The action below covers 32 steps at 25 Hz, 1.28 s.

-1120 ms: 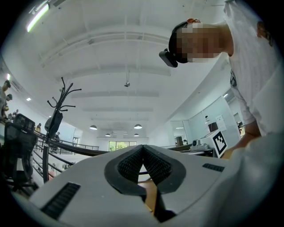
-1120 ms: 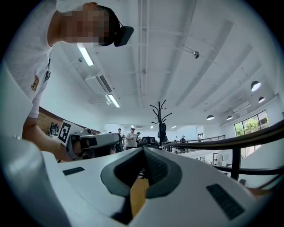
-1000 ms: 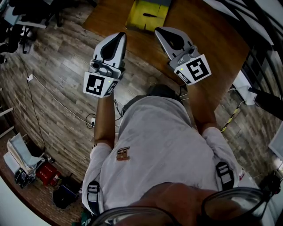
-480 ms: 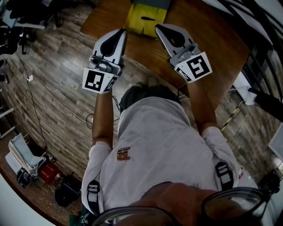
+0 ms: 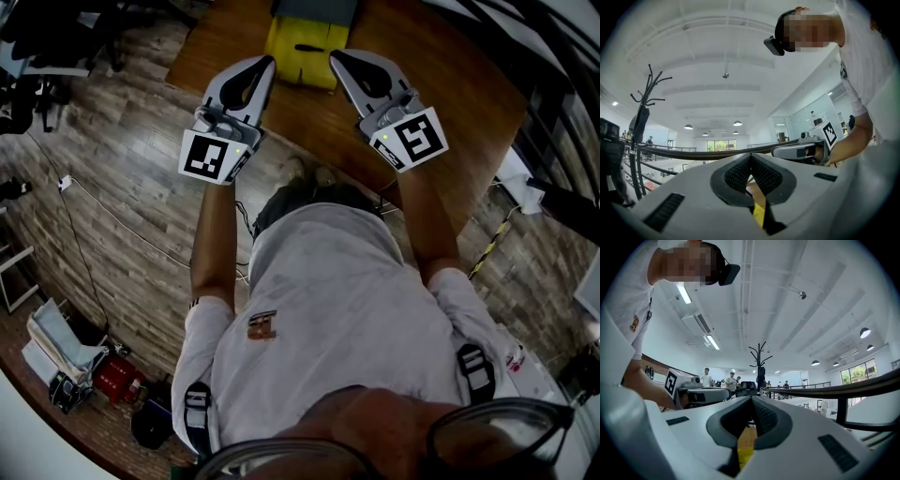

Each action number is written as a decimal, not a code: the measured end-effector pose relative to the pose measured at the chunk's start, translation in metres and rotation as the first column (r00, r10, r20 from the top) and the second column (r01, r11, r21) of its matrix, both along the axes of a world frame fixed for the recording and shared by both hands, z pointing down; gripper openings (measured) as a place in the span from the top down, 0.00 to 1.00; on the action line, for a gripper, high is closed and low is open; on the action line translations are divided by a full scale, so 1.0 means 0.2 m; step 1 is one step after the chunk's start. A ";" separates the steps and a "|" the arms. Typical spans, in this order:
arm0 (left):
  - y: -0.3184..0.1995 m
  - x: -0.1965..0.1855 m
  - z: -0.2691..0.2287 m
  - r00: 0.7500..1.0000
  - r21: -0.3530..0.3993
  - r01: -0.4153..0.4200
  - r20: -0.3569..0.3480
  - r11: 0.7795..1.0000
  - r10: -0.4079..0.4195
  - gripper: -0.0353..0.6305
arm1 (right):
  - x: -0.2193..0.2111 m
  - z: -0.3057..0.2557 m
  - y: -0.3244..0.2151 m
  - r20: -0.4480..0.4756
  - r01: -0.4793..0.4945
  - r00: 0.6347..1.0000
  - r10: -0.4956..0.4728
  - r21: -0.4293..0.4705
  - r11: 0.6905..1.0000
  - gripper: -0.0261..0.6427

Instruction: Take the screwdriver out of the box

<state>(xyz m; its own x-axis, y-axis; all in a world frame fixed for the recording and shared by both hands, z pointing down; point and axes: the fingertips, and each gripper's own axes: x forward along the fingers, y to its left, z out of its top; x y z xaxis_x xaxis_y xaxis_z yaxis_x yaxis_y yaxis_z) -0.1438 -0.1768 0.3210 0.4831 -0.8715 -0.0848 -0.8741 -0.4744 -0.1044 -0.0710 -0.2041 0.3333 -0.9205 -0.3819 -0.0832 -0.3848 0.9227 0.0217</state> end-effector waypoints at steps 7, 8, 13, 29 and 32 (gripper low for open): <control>-0.19 -0.01 0.11 0.993 -0.048 -0.086 0.081 0.995 0.090 0.92 | -0.07 0.10 -0.14 -0.053 -0.045 0.998 0.044 -0.015 0.999 0.91; -0.22 -0.01 0.13 0.990 -0.050 -0.100 0.095 0.994 0.104 0.92 | -0.08 0.11 -0.16 -0.059 -0.050 0.997 0.049 -0.019 0.999 0.91; -0.36 0.00 0.27 0.969 -0.109 -0.148 0.184 0.983 0.166 0.92 | -0.09 0.18 -0.26 -0.083 -0.077 0.994 0.074 -0.034 0.996 0.91; -0.65 0.07 0.86 0.774 -0.443 -0.220 0.462 0.869 0.432 0.91 | -0.11 0.35 -0.41 -0.171 -0.128 0.979 0.114 -0.073 0.989 0.91; -0.68 0.09 0.97 0.723 -0.498 -0.223 0.492 0.838 0.485 0.91 | -0.10 0.39 -0.43 -0.184 -0.135 0.976 0.118 -0.080 0.988 0.91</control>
